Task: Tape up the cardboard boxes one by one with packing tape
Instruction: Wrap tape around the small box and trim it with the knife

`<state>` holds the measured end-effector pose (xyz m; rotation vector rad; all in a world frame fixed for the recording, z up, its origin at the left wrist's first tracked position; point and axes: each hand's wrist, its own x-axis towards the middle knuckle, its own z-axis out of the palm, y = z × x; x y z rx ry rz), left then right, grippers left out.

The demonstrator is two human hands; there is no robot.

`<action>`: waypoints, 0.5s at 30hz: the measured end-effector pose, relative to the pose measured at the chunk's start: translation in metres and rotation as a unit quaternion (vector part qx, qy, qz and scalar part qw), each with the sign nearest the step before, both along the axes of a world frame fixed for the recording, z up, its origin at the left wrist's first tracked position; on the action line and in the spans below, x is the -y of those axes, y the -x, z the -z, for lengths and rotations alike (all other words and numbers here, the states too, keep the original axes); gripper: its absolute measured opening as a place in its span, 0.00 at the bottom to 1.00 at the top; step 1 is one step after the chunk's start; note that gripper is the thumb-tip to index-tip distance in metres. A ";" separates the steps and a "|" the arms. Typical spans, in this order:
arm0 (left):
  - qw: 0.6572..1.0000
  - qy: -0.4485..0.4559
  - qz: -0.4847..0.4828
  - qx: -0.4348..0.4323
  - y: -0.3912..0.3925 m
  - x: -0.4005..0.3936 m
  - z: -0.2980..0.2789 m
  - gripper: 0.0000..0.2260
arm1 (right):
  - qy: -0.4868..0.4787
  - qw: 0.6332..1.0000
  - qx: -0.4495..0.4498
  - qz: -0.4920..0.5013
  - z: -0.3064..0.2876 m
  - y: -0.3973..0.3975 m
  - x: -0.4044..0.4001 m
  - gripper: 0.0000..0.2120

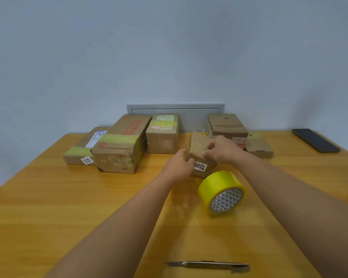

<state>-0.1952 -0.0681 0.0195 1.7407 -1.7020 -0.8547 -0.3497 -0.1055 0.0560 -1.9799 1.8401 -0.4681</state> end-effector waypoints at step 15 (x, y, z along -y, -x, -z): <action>0.990 0.136 -0.022 -0.007 -0.019 -0.019 -0.018 0.27 | 0.076 0.994 0.053 -0.064 -0.023 -0.008 -0.030 0.33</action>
